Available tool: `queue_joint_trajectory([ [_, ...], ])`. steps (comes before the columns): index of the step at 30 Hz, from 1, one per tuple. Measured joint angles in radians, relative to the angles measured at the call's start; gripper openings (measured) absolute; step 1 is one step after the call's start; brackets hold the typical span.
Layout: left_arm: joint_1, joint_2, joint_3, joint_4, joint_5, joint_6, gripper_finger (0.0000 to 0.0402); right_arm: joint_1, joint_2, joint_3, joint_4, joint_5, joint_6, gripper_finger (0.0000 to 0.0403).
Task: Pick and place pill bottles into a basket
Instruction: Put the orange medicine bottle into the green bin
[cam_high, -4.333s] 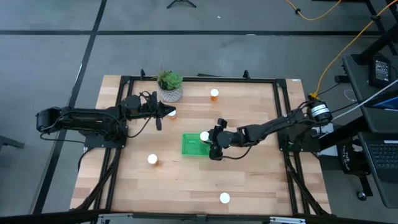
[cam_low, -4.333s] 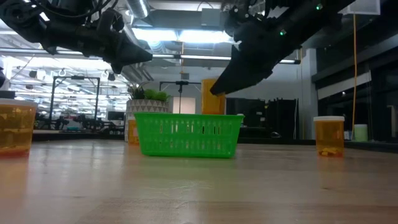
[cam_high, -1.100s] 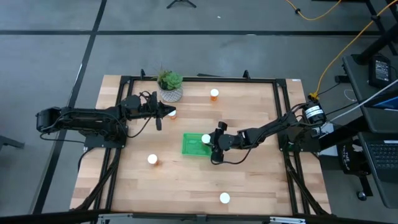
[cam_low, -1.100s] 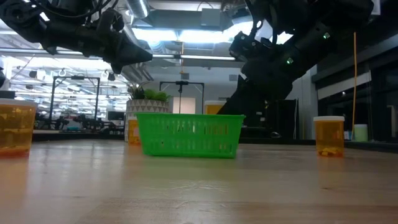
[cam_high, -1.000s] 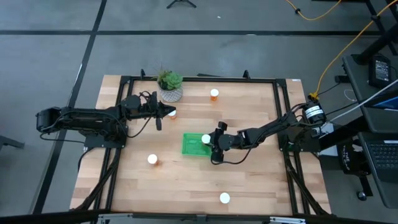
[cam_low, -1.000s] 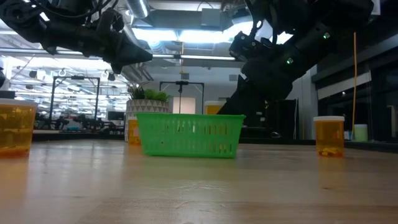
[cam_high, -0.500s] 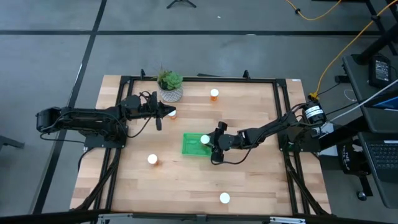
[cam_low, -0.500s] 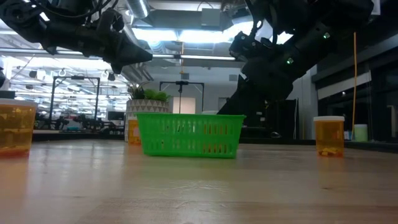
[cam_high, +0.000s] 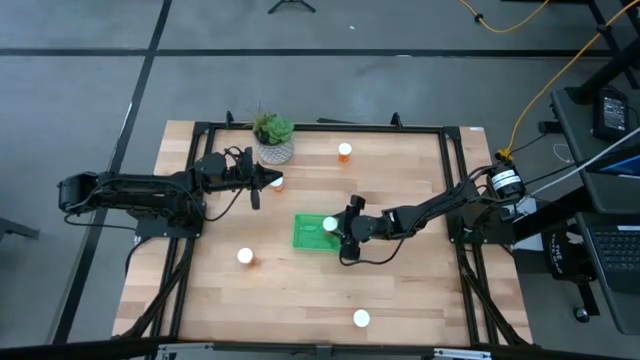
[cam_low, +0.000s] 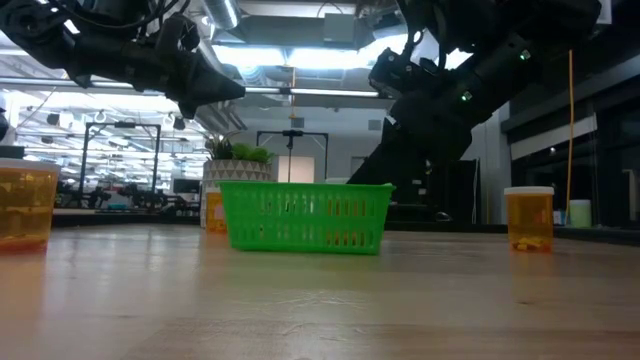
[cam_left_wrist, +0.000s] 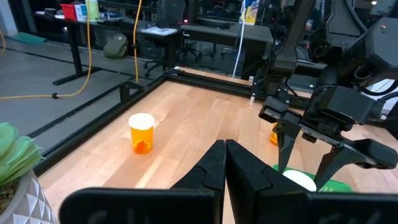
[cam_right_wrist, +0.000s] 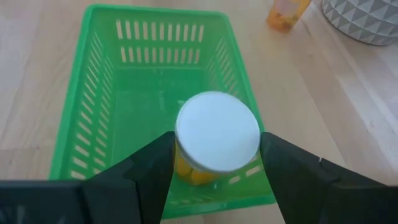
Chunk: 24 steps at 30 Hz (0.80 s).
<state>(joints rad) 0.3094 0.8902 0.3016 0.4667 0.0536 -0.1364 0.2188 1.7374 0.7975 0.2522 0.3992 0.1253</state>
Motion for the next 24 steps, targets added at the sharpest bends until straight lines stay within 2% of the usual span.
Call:
queue_joint_trajectory([
  [5, 0.0, 0.0, 0.0, 0.0, 0.0, 0.0, 0.0006, 0.0, 0.0, 0.008, -0.029, 0.0, 0.0, 0.0239],
  [13, 0.0, 0.0, 0.0, 0.0, 0.0, 0.0, 0.0006, 0.0, 0.0, 0.099, -0.221, 0.001, 0.001, 0.0239],
  [24, 0.0, 0.0, 0.0, 0.0, 0.0, 0.0, 0.0006, 0.001, 0.0, 0.137, -0.288, 0.029, 0.002, 0.0239],
])
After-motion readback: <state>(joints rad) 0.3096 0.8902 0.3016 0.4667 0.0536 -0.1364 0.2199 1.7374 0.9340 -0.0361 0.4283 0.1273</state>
